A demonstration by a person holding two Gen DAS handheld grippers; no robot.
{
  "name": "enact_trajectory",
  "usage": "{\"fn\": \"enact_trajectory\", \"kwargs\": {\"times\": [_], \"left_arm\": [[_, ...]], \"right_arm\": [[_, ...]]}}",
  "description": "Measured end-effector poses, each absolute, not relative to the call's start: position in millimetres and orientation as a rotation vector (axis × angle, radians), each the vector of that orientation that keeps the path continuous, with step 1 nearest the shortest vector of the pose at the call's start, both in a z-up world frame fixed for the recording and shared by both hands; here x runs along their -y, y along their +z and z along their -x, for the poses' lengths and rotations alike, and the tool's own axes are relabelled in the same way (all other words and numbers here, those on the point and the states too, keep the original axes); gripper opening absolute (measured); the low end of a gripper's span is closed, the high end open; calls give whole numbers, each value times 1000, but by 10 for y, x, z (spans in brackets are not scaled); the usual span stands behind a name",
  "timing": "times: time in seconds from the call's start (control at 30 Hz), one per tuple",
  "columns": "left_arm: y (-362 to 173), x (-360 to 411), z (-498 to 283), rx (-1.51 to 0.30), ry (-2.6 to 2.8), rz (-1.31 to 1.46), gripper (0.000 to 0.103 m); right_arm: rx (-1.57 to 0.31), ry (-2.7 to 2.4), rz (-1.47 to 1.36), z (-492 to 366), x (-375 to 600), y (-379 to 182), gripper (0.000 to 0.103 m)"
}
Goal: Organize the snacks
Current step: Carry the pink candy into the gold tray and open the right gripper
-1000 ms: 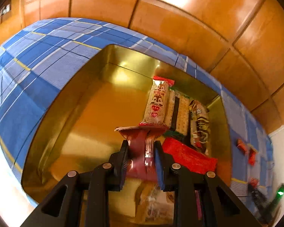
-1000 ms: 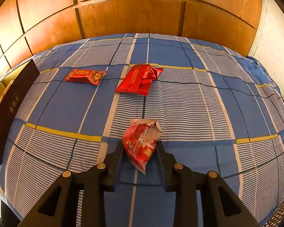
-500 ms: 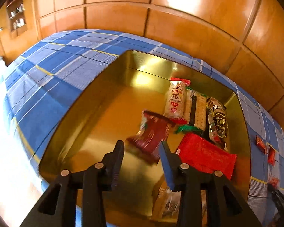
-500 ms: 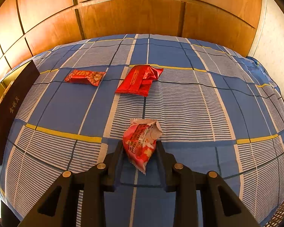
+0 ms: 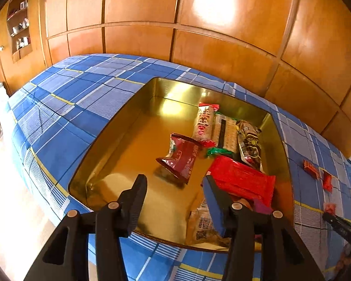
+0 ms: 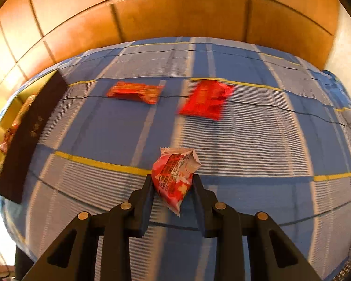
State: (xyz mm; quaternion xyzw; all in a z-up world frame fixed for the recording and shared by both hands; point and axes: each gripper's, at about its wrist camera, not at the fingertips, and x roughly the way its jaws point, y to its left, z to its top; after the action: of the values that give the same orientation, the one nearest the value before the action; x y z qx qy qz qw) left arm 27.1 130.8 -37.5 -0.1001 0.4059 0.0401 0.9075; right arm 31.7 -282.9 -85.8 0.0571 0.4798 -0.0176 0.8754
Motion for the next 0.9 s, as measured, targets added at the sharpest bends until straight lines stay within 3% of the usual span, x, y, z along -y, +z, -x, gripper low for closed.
{"fn": "enact_trajectory", "kwargs": {"times": [0.63, 0.9], "left_arm": [[-385, -1458, -146, -805, 137, 202, 58], [-346, -1610, -76, -765, 158, 204, 61]], "right_arm": [[-920, 537, -39, -625, 990, -185, 31], [-998, 630, -1, -966, 200, -405, 33]]}}
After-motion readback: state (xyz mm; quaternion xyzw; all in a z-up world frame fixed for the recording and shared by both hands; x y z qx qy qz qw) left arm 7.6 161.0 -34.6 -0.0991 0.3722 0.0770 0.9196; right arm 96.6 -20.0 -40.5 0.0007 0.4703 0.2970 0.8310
